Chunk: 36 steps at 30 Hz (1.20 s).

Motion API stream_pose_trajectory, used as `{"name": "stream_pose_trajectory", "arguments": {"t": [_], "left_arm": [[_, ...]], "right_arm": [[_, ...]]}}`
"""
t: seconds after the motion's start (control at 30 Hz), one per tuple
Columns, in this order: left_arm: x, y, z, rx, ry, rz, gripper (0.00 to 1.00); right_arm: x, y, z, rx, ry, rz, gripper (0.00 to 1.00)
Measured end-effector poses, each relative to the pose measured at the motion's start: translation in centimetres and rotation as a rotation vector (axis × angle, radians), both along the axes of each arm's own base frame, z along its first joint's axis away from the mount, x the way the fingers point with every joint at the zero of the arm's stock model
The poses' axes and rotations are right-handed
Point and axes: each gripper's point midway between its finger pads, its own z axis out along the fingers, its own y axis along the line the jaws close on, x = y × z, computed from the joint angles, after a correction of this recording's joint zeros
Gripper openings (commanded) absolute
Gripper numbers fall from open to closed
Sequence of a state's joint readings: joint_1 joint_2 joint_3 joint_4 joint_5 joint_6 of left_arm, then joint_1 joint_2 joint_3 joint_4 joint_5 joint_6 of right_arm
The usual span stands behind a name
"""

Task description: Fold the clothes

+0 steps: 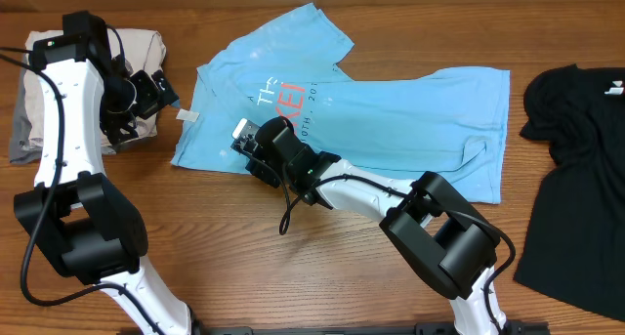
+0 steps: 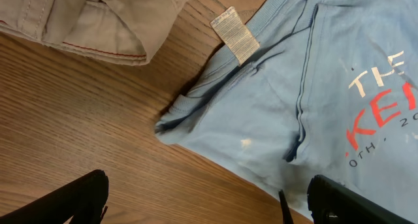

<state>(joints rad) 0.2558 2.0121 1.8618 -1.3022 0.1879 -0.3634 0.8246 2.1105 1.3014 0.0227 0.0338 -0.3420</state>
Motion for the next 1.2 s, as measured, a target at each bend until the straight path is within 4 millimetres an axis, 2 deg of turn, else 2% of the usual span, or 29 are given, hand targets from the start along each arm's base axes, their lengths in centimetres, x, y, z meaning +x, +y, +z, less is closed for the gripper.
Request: {"name": "stream_pose_trajectory", "arguments": {"t": [0.17, 0.43, 0.63, 0.77, 0.97, 1.2], "left_arm": [[0.0, 0.0, 0.0, 0.000, 0.000, 0.000, 1.00], [0.0, 0.0, 0.0, 0.000, 0.000, 0.000, 1.00], [0.0, 0.0, 0.0, -0.001, 0.000, 0.000, 1.00], [0.0, 0.0, 0.0, -0.001, 0.000, 0.000, 1.00], [0.0, -0.1, 0.0, -0.003, -0.001, 0.000, 1.00], [0.0, -0.1, 0.0, -0.003, 0.000, 0.000, 1.00]], "right_arm": [[0.4, 0.4, 0.5, 0.026, -0.024, -0.001, 0.53], [0.6, 0.6, -1.9, 0.013, -0.015, 0.000, 0.52], [1.2, 0.9, -1.8, 0.036, -0.040, -0.004, 0.51], [1.7, 0.3, -3.1, 0.014, -0.038, -0.029, 0.43], [2.6, -0.3, -3.2, 0.018, -0.049, -0.059, 0.28], [2.9, -0.5, -3.3, 0.033, -0.040, -0.088, 0.27]]}}
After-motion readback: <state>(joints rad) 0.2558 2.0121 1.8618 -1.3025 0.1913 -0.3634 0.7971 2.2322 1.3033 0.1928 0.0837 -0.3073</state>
